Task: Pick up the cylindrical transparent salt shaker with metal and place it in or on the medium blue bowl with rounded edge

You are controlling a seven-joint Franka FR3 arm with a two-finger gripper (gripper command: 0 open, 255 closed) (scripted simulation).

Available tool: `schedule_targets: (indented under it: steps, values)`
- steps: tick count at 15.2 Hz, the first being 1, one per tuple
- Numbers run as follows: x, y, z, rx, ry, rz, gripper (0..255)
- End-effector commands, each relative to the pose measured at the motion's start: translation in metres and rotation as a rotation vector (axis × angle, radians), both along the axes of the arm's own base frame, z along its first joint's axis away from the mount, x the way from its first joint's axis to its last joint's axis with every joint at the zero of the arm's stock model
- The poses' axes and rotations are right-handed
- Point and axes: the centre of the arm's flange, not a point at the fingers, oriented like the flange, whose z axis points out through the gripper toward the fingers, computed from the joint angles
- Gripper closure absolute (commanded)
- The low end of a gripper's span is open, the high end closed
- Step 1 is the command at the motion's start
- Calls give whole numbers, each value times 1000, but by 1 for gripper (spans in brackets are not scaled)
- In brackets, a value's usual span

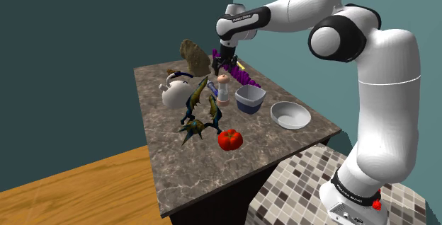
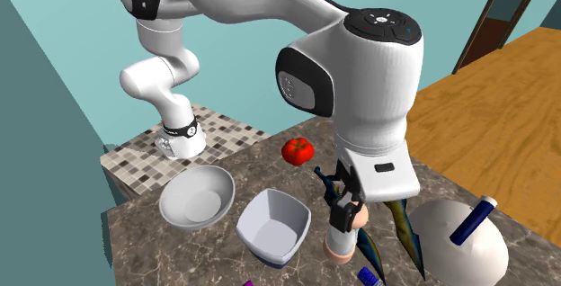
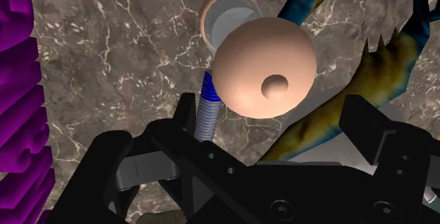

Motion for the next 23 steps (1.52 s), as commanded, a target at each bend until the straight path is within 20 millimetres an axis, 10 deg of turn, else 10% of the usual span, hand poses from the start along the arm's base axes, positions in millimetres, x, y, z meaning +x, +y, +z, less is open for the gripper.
schedule_targets:
  steps: [1,13,14,23]
  values:
    - [3,0,-9,0,-1,0,0]
    - [5,3,-28,1,-1,0,0]
    - [5,3,-28,1,-1,0,255]
    - [5,3,-28,0,-1,0,255]
